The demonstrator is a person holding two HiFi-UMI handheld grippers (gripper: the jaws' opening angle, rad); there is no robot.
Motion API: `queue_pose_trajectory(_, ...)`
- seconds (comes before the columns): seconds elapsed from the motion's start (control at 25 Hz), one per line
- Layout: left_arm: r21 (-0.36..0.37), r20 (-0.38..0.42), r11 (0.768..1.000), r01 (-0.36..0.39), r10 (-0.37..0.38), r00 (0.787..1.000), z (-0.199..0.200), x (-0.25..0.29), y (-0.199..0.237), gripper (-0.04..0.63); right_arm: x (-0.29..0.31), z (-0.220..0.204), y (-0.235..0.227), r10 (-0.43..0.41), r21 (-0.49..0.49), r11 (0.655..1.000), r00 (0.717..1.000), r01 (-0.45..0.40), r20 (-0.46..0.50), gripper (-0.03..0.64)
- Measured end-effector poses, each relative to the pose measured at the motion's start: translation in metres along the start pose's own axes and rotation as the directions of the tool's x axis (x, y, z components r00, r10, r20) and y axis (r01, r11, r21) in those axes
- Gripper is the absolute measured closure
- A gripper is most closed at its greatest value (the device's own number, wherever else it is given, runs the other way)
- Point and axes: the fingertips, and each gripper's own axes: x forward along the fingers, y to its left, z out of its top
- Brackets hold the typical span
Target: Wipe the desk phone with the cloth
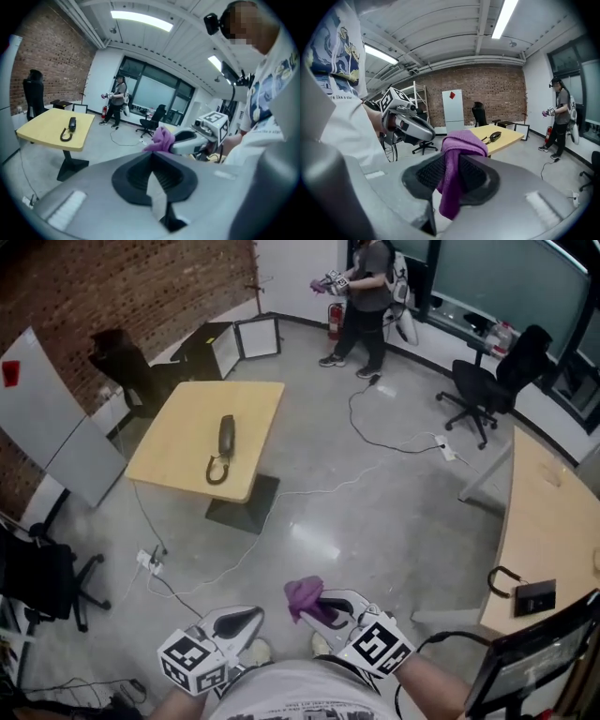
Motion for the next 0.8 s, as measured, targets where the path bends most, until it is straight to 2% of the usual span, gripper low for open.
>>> queue_pose_trajectory(0.2, 0.036, 0.01, 0.999, 0.035, -0.035, 0.999, 0.004, -0.02, 0.01, 0.592, 0.016, 0.014, 0.016, -0.026, 0.0, 1.0, 1.0, 0.026, 0.01, 0.526)
queue_pose_trajectory(0.48, -0.009, 0.008, 0.999, 0.047, -0.047, 0.999, -0.021, -0.056, 0.035, 0.591, 0.045, 0.026, 0.05, -0.049, -0.012, 0.999, 0.999, 0.049, 0.008, 0.527)
queue_pose_trajectory(0.8, -0.013, -0.005, 0.997, 0.074, -0.074, 0.997, -0.045, -0.09, 0.054, 0.592, 0.079, 0.038, 0.083, -0.057, -0.04, 0.998, 0.998, 0.056, -0.019, 0.528)
